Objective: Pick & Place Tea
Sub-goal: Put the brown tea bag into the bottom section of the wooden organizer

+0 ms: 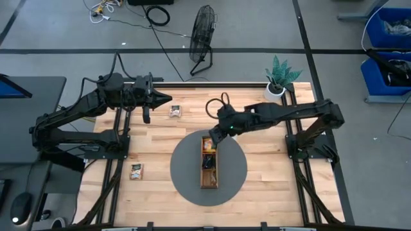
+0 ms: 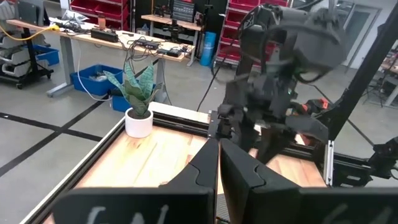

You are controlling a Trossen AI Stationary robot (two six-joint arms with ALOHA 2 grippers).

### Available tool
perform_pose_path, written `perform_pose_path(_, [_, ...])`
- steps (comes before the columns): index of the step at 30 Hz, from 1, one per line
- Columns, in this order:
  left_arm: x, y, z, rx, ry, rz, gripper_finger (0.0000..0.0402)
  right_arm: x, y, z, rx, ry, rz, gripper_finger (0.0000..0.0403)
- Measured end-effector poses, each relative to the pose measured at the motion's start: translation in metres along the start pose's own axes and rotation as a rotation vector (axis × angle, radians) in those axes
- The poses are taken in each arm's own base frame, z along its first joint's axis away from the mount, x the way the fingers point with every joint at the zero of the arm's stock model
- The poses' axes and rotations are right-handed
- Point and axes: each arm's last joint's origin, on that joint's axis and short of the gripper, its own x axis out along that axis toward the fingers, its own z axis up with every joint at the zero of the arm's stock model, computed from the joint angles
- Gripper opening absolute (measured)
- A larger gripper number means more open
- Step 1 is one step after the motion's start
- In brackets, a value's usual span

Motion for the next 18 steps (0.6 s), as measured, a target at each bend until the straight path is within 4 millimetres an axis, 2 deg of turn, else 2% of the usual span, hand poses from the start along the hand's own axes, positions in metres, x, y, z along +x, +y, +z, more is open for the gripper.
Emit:
perform_pose_path(5, [0.0,0.0,0.0,-0.004,0.001,0.0,0.0016,-0.014,-0.004,0.01,-0.094,-0.096,0.008,0.0126])
perform_pose_path(10, [0.0,0.0,0.0,-0.018,0.003,0.001,0.0016,-0.023,-0.005,0.013,-0.186,-0.157,-0.008,0.0021])
perform_pose_path(11, [0.0,0.0,0.0,-0.026,0.004,0.0,0.0016,-0.024,-0.006,0.013,-0.197,-0.169,-0.015,0.0011])
perform_pose_path(18, [0.0,0.0,-0.002,-0.032,0.024,0.004,0.0016,-0.041,0.002,0.013,-0.343,-0.313,-0.006,0.0004])
